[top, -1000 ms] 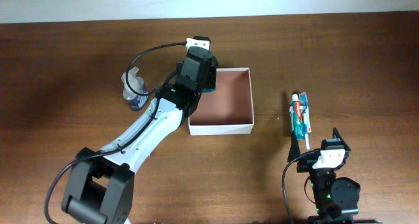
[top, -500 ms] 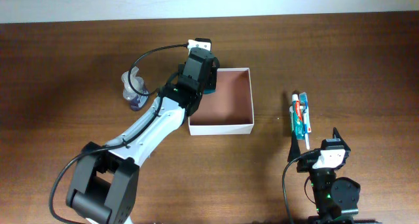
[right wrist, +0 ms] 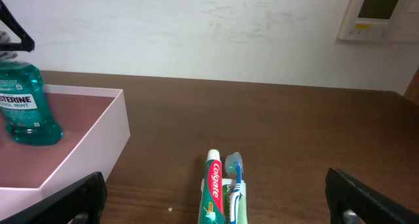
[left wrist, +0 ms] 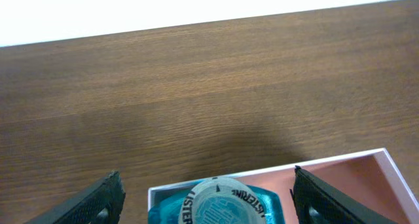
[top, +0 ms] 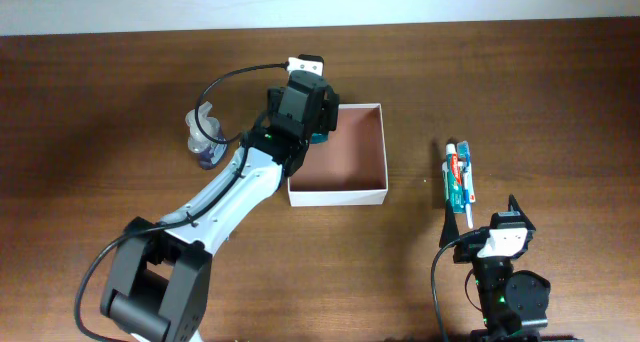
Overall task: Pack container
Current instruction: 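Lift the Listerine bottle and carry it into the box's back-left corner, then open the left gripper and move it back to the soap bottle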
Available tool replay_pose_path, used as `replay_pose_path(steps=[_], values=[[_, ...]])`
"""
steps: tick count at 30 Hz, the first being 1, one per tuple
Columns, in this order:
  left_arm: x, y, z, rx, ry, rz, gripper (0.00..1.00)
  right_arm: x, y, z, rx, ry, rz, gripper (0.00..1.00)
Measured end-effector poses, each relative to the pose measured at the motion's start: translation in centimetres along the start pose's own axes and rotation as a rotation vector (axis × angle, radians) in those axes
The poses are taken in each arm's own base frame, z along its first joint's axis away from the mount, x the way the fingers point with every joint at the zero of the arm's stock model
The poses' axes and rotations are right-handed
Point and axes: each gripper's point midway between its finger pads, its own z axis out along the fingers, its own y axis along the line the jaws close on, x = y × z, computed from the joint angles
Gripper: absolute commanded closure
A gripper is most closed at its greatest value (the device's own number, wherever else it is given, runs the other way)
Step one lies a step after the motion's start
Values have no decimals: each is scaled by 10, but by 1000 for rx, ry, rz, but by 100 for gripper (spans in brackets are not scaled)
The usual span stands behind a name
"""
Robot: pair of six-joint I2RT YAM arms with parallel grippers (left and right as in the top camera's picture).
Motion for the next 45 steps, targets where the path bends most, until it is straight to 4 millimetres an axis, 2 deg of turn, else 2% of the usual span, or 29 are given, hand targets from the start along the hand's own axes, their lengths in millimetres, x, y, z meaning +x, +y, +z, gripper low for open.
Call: replay_pose_path(steps=[3, 4, 6, 10, 12, 15, 18, 21, 23, 27, 31, 37, 45], values=[[-5, 6, -12, -19, -2, 12, 13, 0, 0, 0, 0, 0, 0, 1], [-9, 9, -19, -26, -6, 15, 7, 0, 0, 0, 0, 0, 0, 1], [-17, 17, -40, -48, -6, 25, 5, 0, 0, 0, 0, 0, 0, 1], [-28, 37, -96, -83, 5, 34, 5, 0, 0, 0, 0, 0, 0, 1], [-26, 47, -123, -96, 29, 43, 1, 0, 0, 0, 0, 0, 0, 1], [-15, 61, -152, -117, 80, 60, 0, 0, 0, 0, 0, 0, 0, 1], [2, 73, -165, -143, 157, 77, 1, 0, 0, 0, 0, 0, 0, 1], [21, 94, -166, -189, 245, 73, 1, 0, 0, 0, 0, 0, 0, 1], [26, 110, -165, -216, 274, 46, 1, 0, 0, 0, 0, 0, 0, 1], [27, 144, -162, -233, 293, -52, 1, 0, 0, 0, 0, 0, 0, 2], [19, 170, -155, -172, 264, -111, 1, 0, 0, 0, 0, 0, 0, 1], [24, 188, -134, -119, 284, -77, 1, 0, 0, 0, 0, 0, 0, 1], [53, 190, -71, -63, 378, -3, 4, 0, 0, 0, 0, 0, 0, 1]])
